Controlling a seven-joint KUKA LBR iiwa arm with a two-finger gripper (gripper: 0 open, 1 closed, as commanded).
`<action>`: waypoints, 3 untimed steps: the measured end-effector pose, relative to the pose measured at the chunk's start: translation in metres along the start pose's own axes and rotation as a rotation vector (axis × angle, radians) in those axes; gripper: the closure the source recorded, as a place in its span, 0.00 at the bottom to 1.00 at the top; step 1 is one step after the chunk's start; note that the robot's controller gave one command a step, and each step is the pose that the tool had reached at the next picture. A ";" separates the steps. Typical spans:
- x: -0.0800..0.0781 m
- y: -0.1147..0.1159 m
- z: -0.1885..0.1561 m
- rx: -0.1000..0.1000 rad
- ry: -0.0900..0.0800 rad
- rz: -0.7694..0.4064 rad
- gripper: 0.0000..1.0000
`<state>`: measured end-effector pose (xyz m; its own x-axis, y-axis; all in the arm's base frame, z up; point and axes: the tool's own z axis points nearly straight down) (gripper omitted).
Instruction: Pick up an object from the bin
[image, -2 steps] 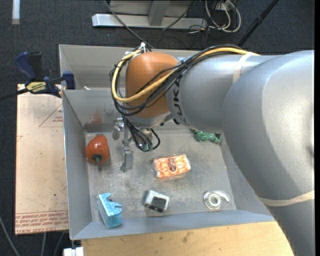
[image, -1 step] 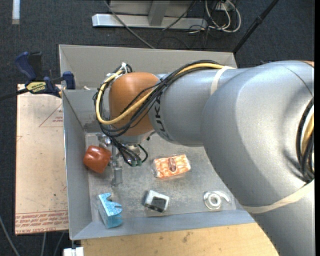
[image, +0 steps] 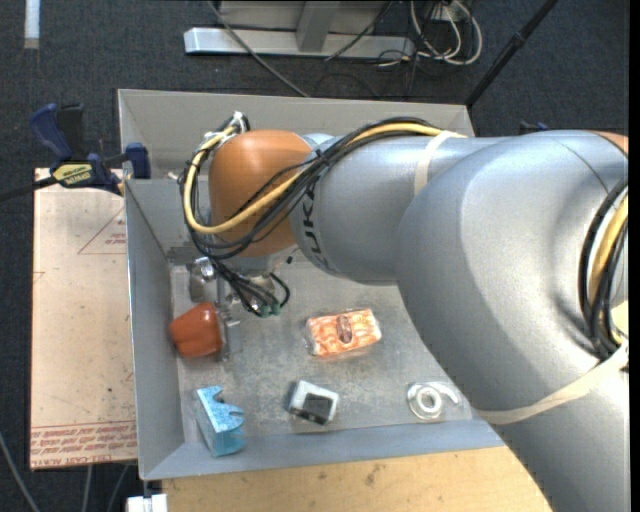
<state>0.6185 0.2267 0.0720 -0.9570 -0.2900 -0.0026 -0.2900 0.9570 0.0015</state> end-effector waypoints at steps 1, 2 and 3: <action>0.000 0.013 0.002 -0.001 0.001 -0.424 1.00; 0.000 0.013 0.002 -0.001 0.001 -0.424 1.00; 0.014 0.016 -0.047 -0.002 0.008 -0.423 1.00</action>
Offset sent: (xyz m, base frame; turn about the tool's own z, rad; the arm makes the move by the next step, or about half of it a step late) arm 0.0000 0.0000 0.0000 0.0000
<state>0.6007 0.2378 0.1190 -0.7533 -0.6577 0.0043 -0.6576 0.7533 0.0038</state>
